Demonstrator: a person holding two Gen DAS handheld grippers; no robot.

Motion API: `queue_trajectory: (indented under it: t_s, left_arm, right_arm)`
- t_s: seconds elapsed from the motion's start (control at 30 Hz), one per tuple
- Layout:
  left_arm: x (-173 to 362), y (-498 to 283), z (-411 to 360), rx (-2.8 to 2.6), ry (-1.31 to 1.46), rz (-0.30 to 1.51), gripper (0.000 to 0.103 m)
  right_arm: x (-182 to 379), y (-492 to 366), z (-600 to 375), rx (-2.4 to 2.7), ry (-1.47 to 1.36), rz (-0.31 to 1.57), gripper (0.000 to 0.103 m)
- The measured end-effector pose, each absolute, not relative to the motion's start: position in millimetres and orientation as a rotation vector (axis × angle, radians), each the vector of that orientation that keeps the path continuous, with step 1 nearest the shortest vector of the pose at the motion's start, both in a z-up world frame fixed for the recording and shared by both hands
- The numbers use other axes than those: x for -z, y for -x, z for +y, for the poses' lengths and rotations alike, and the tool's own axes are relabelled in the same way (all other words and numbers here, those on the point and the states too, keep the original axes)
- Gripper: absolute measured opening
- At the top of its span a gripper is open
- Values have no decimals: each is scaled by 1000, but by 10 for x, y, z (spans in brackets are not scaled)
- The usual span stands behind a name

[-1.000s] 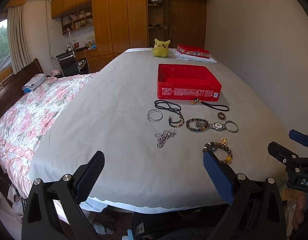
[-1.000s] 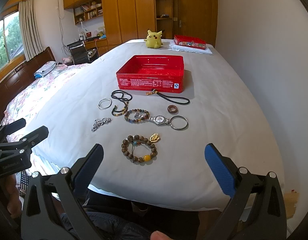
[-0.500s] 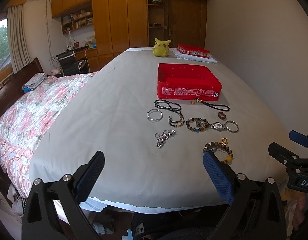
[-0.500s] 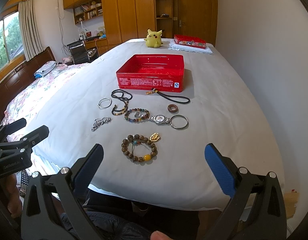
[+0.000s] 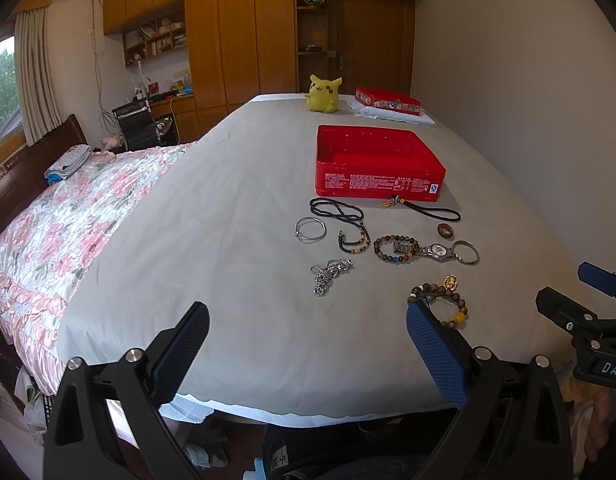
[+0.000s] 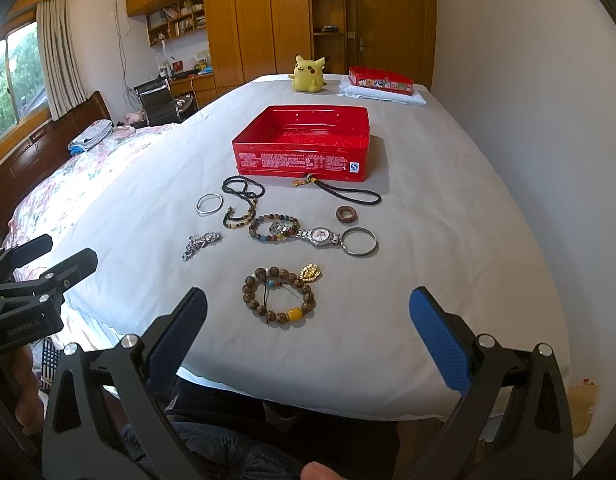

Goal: Organize jewelry

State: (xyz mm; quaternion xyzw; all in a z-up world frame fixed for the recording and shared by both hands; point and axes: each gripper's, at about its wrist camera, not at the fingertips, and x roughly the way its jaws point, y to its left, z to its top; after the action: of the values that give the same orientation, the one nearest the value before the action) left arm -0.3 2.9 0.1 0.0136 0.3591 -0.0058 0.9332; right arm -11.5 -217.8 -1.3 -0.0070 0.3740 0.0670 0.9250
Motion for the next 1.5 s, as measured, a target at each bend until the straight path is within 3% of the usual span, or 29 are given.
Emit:
queue_trajectory:
  t_s: [1.1, 1.5]
  left_arm:
    - [95, -33, 57, 7, -24, 748, 99]
    - [511, -383, 199, 121, 28, 840, 99]
  right_arm:
    - [65, 68, -2172, -147, 17, 786, 100]
    - [313, -126, -2208, -273, -41, 816, 99]
